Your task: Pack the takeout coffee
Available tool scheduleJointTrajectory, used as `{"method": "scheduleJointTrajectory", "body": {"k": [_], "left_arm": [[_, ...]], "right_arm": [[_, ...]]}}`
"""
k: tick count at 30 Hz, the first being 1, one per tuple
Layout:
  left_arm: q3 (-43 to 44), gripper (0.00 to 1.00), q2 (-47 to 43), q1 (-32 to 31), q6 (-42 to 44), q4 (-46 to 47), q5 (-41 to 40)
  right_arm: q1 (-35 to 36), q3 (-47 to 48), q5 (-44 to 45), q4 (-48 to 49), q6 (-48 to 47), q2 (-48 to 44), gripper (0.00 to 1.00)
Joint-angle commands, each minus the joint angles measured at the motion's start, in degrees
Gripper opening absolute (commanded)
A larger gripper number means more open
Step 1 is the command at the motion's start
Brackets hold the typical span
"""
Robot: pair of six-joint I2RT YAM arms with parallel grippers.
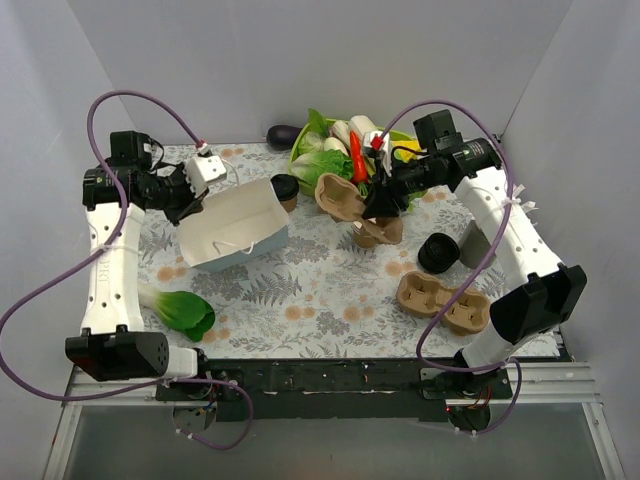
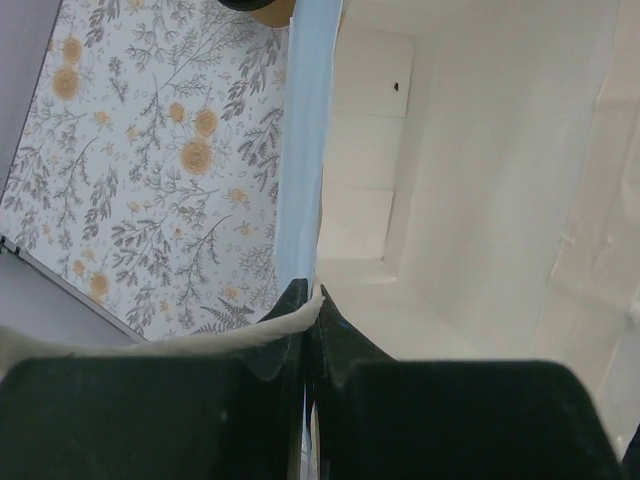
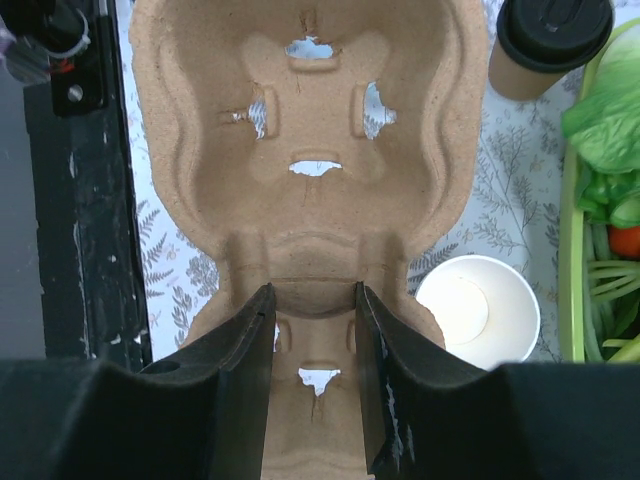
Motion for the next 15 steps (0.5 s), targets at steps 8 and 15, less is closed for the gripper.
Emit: {"method": "scheduleJointTrajectory", "body": {"k": [8,15], "left_arm": [[-4.6,0.00,-5.9,-3.1,-10.2,-2.0,10.1],[-7.0,0.00,-6.2,-7.7,-17.7,-2.0,15.4]], "right_arm": [[0.5,10.9,-6.8,7.1,13.6,0.0,0.01],[1.0,16.1,-8.0,10.4,20.2,0.2,0.01]]}}
